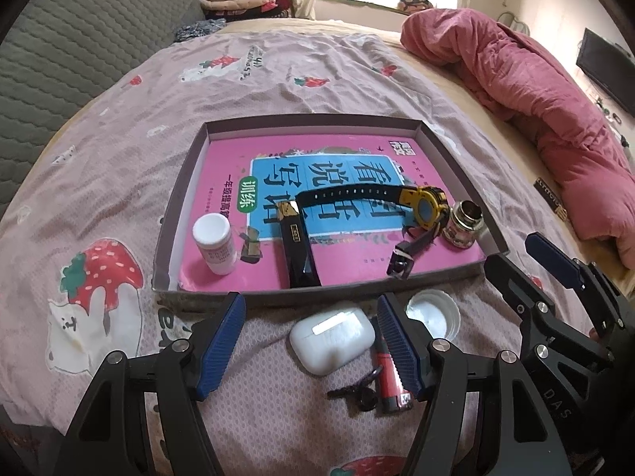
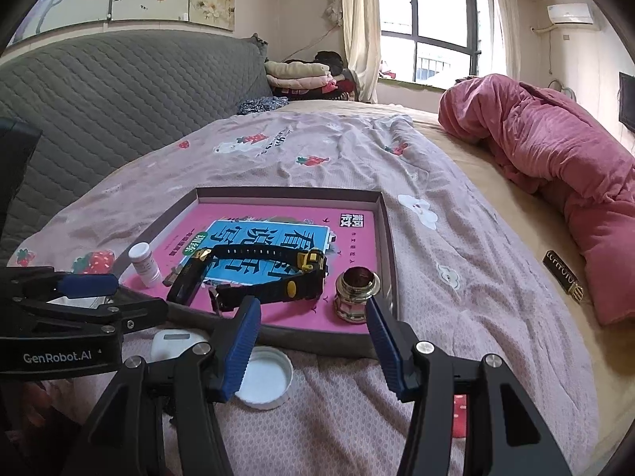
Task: Organize rigid objects
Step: 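Withdraw both open grippers from the box back toward the table, then move the left gripper toward the black keys while the right approaches the white bottle cap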
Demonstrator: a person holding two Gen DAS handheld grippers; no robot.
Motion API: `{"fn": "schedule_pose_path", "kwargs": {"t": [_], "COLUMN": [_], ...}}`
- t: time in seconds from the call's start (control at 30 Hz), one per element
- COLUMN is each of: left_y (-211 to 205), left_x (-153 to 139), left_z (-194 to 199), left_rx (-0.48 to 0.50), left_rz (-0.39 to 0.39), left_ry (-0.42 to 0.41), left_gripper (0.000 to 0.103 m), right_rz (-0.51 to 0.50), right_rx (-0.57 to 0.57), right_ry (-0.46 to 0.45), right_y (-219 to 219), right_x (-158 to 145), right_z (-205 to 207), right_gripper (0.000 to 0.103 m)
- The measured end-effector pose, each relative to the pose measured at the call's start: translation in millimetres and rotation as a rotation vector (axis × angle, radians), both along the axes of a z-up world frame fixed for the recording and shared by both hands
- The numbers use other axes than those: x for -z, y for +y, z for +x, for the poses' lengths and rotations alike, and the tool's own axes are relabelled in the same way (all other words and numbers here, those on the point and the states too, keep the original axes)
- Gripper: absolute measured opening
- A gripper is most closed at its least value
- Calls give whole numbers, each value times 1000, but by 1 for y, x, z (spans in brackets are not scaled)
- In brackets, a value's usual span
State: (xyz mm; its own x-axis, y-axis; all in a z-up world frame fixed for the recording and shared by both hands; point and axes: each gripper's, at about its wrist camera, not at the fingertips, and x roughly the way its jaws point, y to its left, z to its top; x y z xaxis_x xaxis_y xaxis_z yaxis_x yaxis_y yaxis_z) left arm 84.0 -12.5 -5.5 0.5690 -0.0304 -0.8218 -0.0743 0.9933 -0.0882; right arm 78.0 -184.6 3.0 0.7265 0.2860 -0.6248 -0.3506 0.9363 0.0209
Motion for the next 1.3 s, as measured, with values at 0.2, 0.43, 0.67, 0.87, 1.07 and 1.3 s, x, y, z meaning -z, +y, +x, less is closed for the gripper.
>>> {"fn": "schedule_pose_path", "kwargs": {"t": [0.2,0.43,0.67,0.87,1.07,1.3], "left_y": [4,7,7,2,-7,-14], "left_x": [0,-1,0,6,8,12], "left_z": [-8,-17,-25,-32,-35,-38], "left_rx": [4,2,10,22,49,76], "left_rz": [-4,10,15,7,8,23], "left_ry": [6,9,23,44,55,80], "left_gripper": [70,70,70,70,70,70], "right_rz": [-12,-17,-46,-56,-60,-65], "right_rx": [-14,-43,-68,-73,-73,-67], "right_ry": [6,22,25,40,48,55], "right_y": [-1,2,5,4,3,1], "right_x": [0,0,0,1,1,1], "right_z": [-8,-18,-28,-32,-34,-35], "right_gripper": [55,55,55,55,55,55]}}
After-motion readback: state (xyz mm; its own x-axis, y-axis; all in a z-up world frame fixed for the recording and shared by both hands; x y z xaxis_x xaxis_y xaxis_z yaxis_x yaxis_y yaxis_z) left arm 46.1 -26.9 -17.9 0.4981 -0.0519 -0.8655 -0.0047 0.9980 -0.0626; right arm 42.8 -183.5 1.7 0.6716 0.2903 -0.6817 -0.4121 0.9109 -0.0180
